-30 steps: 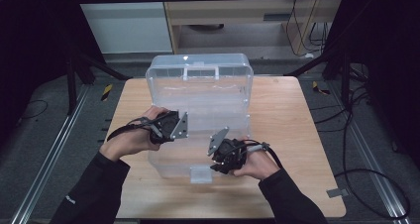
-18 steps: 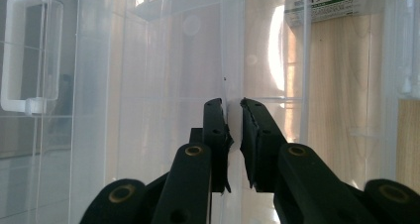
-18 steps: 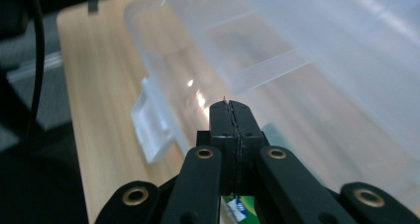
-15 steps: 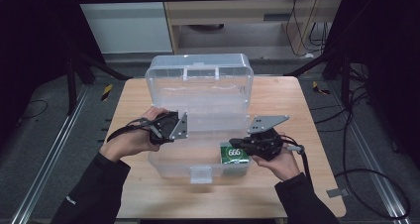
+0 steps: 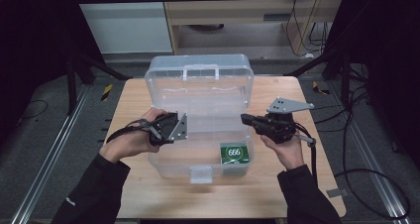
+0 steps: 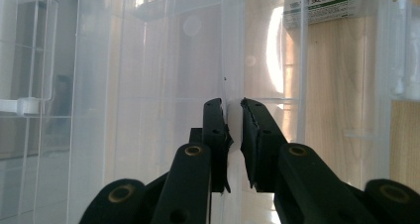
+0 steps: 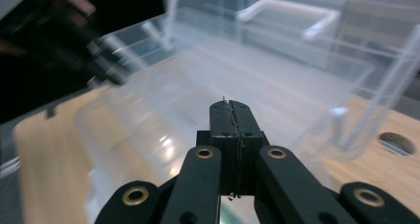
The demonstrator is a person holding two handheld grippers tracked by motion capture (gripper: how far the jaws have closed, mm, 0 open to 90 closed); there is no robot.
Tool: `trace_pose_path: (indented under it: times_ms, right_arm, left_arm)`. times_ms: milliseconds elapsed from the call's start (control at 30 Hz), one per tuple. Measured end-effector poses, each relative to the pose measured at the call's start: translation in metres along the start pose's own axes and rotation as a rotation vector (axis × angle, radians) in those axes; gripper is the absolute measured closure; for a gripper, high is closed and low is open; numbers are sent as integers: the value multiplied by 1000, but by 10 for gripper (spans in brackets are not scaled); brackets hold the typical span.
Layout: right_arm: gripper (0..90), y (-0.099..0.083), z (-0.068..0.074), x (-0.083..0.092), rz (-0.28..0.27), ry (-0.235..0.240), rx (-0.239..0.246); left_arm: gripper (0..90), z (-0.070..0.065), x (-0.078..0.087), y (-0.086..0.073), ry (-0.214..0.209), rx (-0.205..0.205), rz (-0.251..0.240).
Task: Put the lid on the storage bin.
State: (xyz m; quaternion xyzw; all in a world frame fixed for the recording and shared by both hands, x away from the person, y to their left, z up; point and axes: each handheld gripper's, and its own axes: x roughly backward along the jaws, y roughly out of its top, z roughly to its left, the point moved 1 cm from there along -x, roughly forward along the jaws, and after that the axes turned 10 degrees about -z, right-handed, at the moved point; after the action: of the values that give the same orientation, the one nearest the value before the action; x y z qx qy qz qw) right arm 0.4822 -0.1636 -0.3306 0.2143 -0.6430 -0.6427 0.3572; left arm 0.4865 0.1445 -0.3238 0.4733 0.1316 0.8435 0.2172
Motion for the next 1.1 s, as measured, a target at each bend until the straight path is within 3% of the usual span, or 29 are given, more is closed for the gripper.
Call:
trace_pose_path:
  times_ms: [167, 333, 867, 1100]
  right_arm:
    - [900, 5, -24, -12, -32, -77, -63]
    - [900, 5, -33, -16, -29, -105, -78]
    - [900, 4, -50, -25, -7, -136, -121]
    - [900, 4, -54, -27, 2, -128, -130]
  left_arm:
    - [802, -2, 0, -1, -3, 3, -6]
    - [801, -3, 0, -2, 1, 10, -19]
    - [798, -7, 1, -5, -10, 26, -39]
    - [799, -10, 1, -5, -12, 24, -41]
